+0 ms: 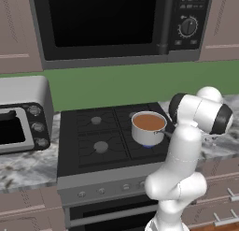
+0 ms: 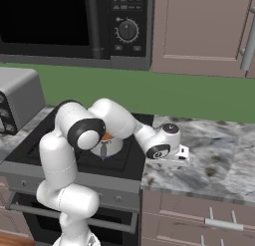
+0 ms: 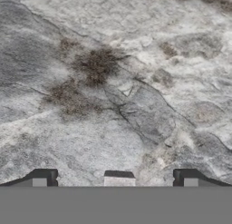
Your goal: Pick up the sugar cube(s) and place them in the saucepan with hot chocolate.
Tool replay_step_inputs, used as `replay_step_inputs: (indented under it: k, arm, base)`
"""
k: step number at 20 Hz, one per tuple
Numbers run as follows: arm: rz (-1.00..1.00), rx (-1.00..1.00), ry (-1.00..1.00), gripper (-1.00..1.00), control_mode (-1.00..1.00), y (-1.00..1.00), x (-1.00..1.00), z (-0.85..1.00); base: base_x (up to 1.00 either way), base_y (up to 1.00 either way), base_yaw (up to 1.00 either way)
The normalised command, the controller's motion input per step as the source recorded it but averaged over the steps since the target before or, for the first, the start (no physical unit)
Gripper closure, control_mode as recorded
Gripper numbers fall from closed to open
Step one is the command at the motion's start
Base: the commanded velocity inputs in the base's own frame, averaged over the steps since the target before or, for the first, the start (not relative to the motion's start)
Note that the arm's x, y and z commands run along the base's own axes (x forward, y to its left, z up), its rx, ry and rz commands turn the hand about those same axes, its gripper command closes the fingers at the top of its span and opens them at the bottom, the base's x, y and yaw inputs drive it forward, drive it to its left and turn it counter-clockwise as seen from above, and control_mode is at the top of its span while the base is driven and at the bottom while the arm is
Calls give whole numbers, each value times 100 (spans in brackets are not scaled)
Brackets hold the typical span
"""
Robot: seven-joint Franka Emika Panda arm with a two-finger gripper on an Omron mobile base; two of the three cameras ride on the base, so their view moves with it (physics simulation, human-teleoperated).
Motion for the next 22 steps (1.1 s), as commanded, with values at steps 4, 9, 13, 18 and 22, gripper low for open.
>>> replay_step_inputs:
  k: [4, 9, 13, 18, 22]
  arm:
    - [0, 0, 0, -100, -100, 0, 0, -14]
    - [0, 0, 0, -100, -100, 0, -1, -11]
    - [0, 0, 0, -100, -100, 0, -7, -10]
    - [0, 0, 2, 100, -100, 0, 0, -9]
    - [0, 0, 2, 100, -100, 0, 0, -11]
  base:
    - [0, 0, 0]
    - [0, 0, 0]
    - [0, 0, 0]
    - [0, 0, 0]
    - [0, 0, 0]
